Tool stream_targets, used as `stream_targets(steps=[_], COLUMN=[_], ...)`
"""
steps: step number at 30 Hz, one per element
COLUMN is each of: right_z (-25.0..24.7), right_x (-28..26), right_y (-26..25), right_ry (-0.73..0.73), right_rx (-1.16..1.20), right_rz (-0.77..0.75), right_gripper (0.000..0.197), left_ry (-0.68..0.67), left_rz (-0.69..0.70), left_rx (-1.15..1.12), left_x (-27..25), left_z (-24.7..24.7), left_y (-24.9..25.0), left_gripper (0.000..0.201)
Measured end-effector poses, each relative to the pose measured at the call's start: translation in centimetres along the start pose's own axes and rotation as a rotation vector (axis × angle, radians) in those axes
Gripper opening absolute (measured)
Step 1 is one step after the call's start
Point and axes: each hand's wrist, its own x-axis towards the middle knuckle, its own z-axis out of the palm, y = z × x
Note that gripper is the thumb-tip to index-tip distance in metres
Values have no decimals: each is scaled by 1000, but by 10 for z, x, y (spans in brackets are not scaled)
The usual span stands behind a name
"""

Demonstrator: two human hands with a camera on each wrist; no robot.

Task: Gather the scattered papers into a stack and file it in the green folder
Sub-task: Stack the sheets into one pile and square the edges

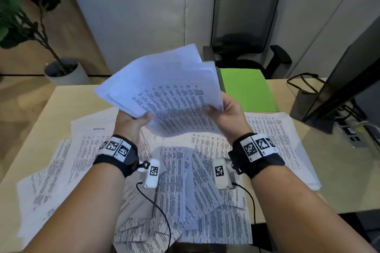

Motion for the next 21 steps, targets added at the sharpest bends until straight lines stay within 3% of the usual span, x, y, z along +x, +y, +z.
stream_targets(steps=[4, 8, 12, 17, 21], right_z=[-3, -2, 2, -1, -1], right_x=[-4, -18, -22, -7, -19], right_y=[12, 38, 51, 41, 56], right_ry=[29, 143, 191, 294, 320], right_rx=[117, 90, 22, 196, 147], right_rz=[139, 266, 226, 198, 316], right_gripper=[40, 52, 48, 50, 52], left_ry=[-75, -42, -16, 84, 106], left_rz=[62, -70, -72, -6, -112], left_rx=[-18, 86, 209, -4, 108], left_x=[-1, -15, -24, -17, -21], left_z=[-3, -6, 8, 21, 13], left_y=[6, -12, -20, -3, -24], left_gripper=[49, 58, 43, 42, 42])
